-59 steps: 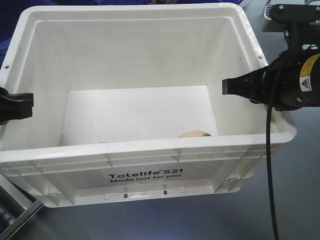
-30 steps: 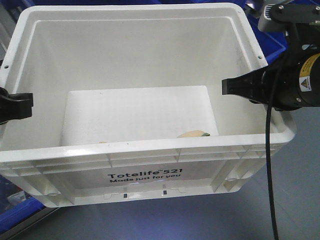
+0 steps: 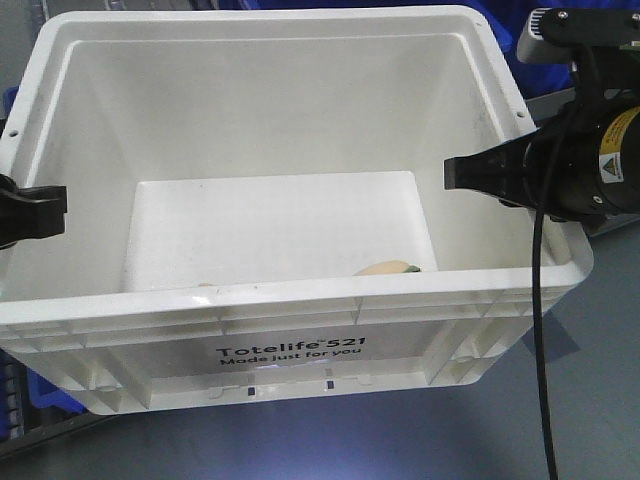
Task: Place moving items into box and shelve
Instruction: 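Hold the crate level while the base turns alongside the blue-bin shelf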
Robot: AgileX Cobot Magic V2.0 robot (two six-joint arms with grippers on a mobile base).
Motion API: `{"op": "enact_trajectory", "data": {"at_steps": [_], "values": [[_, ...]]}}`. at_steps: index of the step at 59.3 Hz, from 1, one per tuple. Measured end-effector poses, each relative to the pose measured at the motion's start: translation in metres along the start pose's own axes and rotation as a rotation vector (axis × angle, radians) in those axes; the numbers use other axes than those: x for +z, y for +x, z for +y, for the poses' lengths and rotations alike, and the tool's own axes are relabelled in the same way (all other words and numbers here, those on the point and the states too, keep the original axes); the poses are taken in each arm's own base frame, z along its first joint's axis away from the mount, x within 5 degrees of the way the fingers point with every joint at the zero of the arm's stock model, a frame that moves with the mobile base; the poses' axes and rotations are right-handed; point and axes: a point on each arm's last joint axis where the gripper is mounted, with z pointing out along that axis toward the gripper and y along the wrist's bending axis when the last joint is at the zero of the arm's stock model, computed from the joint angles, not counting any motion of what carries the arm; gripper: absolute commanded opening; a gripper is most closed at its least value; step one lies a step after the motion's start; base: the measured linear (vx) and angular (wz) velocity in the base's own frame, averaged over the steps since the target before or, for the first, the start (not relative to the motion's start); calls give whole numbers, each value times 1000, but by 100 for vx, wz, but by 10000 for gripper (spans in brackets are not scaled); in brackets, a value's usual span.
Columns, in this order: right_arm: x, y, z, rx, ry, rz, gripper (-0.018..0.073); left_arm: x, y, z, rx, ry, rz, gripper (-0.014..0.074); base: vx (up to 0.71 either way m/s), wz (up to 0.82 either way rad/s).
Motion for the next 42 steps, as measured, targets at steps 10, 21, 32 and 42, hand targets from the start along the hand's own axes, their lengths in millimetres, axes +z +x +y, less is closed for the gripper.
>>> {"op": "enact_trajectory", "data": {"at_steps": [10,21,32,42], "values": [[0,0,0,0,0,0,99,0,0,0,0,0,0,15,0,55],[0,0,0,0,0,0,99,0,0,0,0,0,0,15,0,58],[0,0,0,0,0,0,99,0,0,0,0,0,0,15,1,53],[0,0,0,0,0,0,99,0,0,0,0,0,1,15,3,42]]}}
